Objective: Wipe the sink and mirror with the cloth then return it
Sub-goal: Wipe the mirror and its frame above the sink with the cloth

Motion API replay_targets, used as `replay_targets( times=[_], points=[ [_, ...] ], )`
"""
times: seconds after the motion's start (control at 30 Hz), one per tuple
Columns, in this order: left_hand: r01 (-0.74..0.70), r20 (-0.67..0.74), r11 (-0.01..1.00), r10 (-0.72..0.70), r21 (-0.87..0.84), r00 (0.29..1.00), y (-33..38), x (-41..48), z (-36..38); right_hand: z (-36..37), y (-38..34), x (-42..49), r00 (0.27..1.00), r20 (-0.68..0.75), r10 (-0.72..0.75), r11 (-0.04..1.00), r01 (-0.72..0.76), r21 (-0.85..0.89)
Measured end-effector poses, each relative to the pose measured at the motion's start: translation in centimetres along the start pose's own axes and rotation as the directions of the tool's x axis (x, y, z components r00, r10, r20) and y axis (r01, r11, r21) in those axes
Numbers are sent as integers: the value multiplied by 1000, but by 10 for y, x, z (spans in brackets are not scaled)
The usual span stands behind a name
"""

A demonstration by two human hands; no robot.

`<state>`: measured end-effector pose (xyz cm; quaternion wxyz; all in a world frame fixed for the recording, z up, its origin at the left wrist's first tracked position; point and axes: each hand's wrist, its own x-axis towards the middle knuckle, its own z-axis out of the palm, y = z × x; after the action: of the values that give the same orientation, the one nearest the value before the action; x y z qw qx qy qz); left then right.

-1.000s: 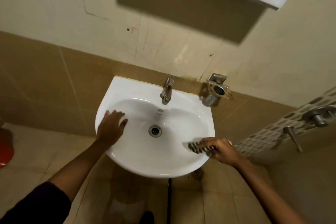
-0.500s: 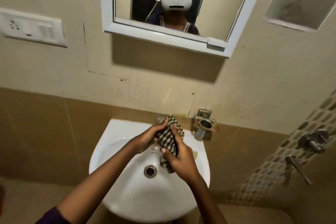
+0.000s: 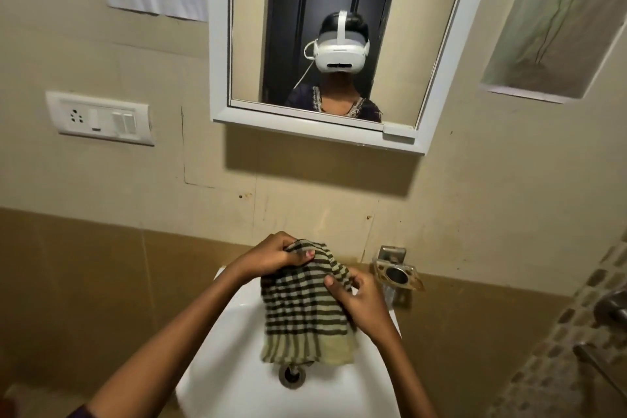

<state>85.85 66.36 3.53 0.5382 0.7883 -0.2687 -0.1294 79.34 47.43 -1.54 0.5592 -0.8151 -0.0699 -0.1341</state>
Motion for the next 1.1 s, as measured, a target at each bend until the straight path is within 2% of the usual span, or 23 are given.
replay_targets(
  times=[0.1, 0.2, 0.3, 0.37, 0.43, 0.5, 0.57, 0.6, 0.63, 0.67, 0.7, 0.8, 0.87, 0.9, 0.93, 1.0, 1.03, 1.07, 1.1],
  points=[
    [-103, -235, 984, 135, 142, 963, -2, 7, -5, -3, -24, 12, 984, -72, -164, 960, 142, -241],
    [-188, -442, 938, 306, 292, 843, 16, 15, -15, -10, -54, 31, 927, -156, -340, 858, 238, -455],
    [-245, -503, 890, 424, 384, 753, 63, 28, -38, -28, -91, 64, 849, -222, -479, 793, 311, -524],
    [-296, -536, 839, 525, 456, 661, 109, 41, -56, -37, -126, 93, 759, -296, -580, 745, 347, -570],
    [-335, -544, 742, 660, 581, 518, 164, 58, -75, -44, -166, 124, 583, -445, -680, 710, 369, -600],
    [-356, -491, 621, 777, 699, 393, 220, 74, -93, -49, -205, 150, 314, -582, -750, 661, 335, -671],
    [-366, -361, 476, 868, 800, 340, 277, 87, -110, -50, -238, 171, 49, -604, -796, 580, 351, -735],
    [-363, -274, 395, 900, 844, 340, 306, 93, -118, -47, -253, 180, -31, -566, -824, 516, 374, -771],
    [-359, -191, 321, 916, 877, 353, 331, 96, -123, -40, -263, 186, -60, -531, -845, 469, 394, -791],
    [-357, -115, 252, 925, 899, 362, 356, 99, -130, -35, -274, 193, -69, -519, -852, 449, 415, -792],
    [-361, -48, 191, 928, 913, 370, 378, 99, -135, -31, -283, 201, -39, -535, -844, 468, 435, -769],
    [-316, 107, 11, 929, 949, 354, 424, 96, -142, -35, -308, 235, 137, -591, -795, 593, 386, -707],
    [-206, 205, -152, 942, 967, 267, 441, 94, -150, -49, -325, 263, 201, -525, -827, 562, 334, -757],
    [-173, 222, -185, 948, 967, 228, 446, 92, -157, -55, -335, 274, 235, -496, -836, 549, 337, -765],
    [-179, 206, -170, 957, 969, 203, 449, 91, -163, -63, -344, 281, 256, -471, -844, 535, 339, -774],
    [-232, 108, -63, 977, 971, 184, 450, 91, -190, -68, -369, 294, 249, -427, -869, 493, 370, -787],
    [-292, 28, 25, 984, 956, 176, 448, 90, -199, -75, -380, 298, 270, -410, -871, 486, 362, -796],
    [-344, -78, 122, 987, 931, 139, 442, 91, -212, -79, -393, 302, 285, -387, -877, 469, 328, -820],
    [-380, -195, 209, 978, 901, 74, 434, 93, -224, -82, -405, 306, 308, -358, -881, 444, 281, -851]
  ],
)
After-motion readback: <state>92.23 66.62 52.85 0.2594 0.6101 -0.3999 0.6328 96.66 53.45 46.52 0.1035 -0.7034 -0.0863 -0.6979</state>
